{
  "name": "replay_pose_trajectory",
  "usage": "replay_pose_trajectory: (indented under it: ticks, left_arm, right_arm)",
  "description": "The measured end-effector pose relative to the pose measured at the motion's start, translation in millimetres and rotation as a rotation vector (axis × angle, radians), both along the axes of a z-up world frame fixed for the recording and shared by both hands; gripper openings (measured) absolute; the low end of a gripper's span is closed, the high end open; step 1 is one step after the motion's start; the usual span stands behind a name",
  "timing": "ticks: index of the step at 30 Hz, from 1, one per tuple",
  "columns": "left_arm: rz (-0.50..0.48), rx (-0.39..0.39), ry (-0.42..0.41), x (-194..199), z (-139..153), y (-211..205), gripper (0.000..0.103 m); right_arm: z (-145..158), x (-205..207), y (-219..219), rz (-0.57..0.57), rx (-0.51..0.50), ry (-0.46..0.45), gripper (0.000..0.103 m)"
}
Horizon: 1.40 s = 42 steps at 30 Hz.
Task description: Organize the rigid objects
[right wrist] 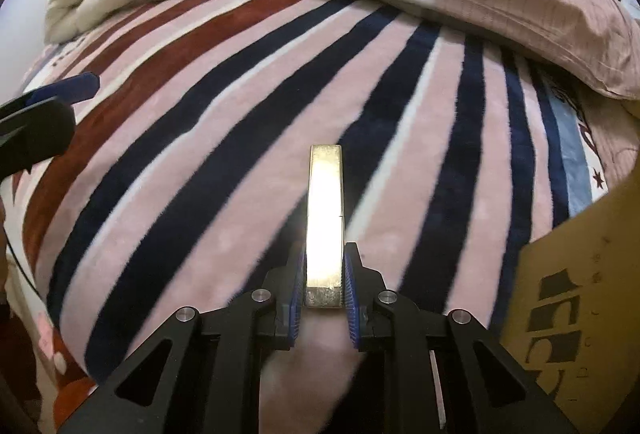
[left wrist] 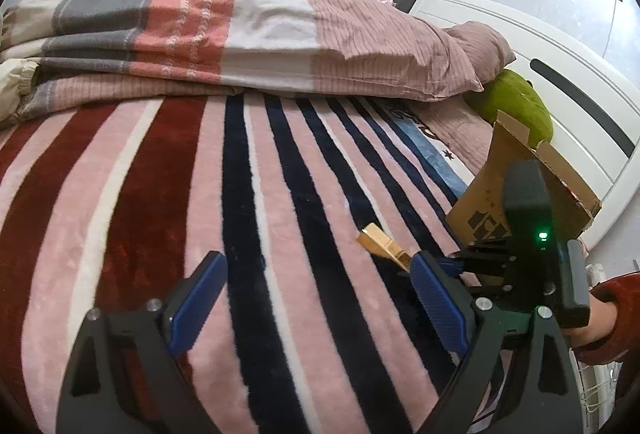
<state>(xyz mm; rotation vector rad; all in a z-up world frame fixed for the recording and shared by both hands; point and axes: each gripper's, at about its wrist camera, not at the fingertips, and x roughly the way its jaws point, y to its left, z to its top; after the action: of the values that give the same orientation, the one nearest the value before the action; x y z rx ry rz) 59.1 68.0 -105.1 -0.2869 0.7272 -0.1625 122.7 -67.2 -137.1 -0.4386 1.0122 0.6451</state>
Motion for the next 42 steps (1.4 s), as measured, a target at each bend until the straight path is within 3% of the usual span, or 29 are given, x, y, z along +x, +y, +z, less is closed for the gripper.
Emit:
replay_pose_trajectory:
  ticks: [6, 11, 15, 18, 22, 26, 32, 36, 39, 42]
  left_arm:
    - [-0.028, -0.016, -0.001, -0.8, 8.9, -6.1, 0.091]
    - [-0.109, -0.076, -0.041, 0.1, 38.4, -22.2, 0.086]
    - [-0.205, -0.113, -0.118, 1.6, 83.5, -50.3, 0.061]
    - [-0.252, -0.112, -0.167, 8.1, 114.2, -75.2, 0.039]
    - [-0.313, -0.084, -0.178, 26.5, 135.5, -116.5, 0.034]
    - [-0.383, -0.060, -0.123, 60.4, 136.1, -170.1, 0.033]
    - [-0.435, -0.025, 0.055, 111.4, 109.8, -232.8, 0.033]
    - [-0.433, 0.026, 0.165, 134.4, 92.5, -253.3, 0.034]
    - [-0.423, 0.042, 0.201, 140.1, 86.6, -257.5, 0.035]
    - [-0.409, 0.061, 0.193, 135.8, 87.3, -255.1, 0.050]
  right_arm:
    - [-2.6, 7.1, 6.0, 0.036, 0.041, -0.037, 0.013]
    - [59.4, -30.5, 2.5, 0.147, 0.213, -0.106, 0.013]
    - [124.5, -56.3, -26.4, 0.190, 0.362, -0.194, 0.013]
    - [149.0, -57.4, -49.4, 0.165, 0.406, -0.227, 0.013]
    - [168.5, -46.1, -94.4, 0.107, 0.442, -0.247, 0.013]
    - [167.7, -24.0, -135.4, 0.030, 0.430, -0.222, 0.013]
    - [141.6, 21.9, -182.2, -0.091, 0.334, -0.077, 0.013]
    - [121.0, 51.3, -190.2, -0.108, 0.232, 0.029, 0.013]
    - [113.0, 55.1, -190.4, -0.103, 0.179, 0.059, 0.013]
    - [109.1, 55.8, -187.8, -0.101, 0.126, 0.095, 0.014]
